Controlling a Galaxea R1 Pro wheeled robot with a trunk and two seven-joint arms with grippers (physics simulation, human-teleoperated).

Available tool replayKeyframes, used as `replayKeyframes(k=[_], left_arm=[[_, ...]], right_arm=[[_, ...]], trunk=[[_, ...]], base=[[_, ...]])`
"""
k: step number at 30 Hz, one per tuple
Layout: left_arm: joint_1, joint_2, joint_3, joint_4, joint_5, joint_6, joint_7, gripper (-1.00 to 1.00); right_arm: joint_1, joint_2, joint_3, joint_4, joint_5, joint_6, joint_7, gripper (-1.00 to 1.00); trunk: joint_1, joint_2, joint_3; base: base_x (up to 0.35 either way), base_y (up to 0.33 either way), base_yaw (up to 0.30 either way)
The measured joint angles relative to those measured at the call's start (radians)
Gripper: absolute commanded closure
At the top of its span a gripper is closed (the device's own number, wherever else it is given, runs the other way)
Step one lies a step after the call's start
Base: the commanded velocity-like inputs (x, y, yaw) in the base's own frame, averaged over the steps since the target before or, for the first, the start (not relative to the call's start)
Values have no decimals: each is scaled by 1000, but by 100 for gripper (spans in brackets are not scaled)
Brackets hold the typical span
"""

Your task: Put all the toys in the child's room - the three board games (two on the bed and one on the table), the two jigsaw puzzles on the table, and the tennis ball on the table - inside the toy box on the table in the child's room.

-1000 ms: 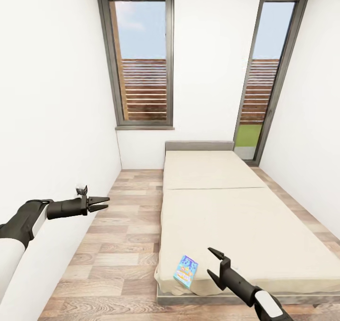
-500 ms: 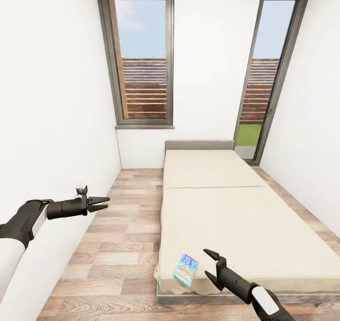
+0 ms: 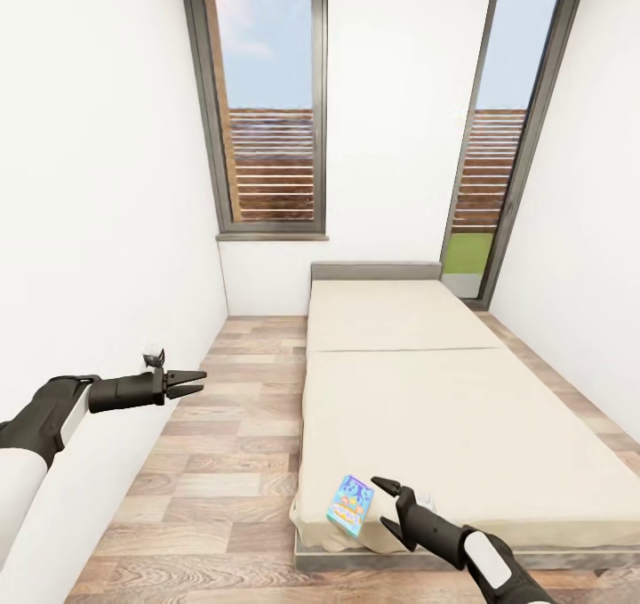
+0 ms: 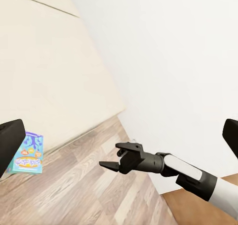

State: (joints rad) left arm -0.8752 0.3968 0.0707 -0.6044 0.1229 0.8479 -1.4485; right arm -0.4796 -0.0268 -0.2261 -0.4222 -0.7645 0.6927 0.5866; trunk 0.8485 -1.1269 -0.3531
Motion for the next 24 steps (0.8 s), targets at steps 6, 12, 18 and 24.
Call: replayKeyframes(k=[6,12,18,24], left_arm=[[0,-1,-1,0,0,-1,1,-100],[0,-1,-1,0,0,-2,2,-100],[0,-1,-5,0,0,-2,2,-100],[0,-1,-7,0,0,-3,2,-100]], right_arm=[[0,3,1,2,3,-14,-52,-100],[0,5,2,6,2,-77,-88,-100],[0,5,0,15,1,-89,-91,-100],[0,5,0,18,0,-92,-92,-100]], trunk=[[23,-42,-19],[46,-84,-38],[69,-126,-56],[92,-168,-75]], base=[[0,0,0],[0,0,0],[0,0,0],[0,0,0]])
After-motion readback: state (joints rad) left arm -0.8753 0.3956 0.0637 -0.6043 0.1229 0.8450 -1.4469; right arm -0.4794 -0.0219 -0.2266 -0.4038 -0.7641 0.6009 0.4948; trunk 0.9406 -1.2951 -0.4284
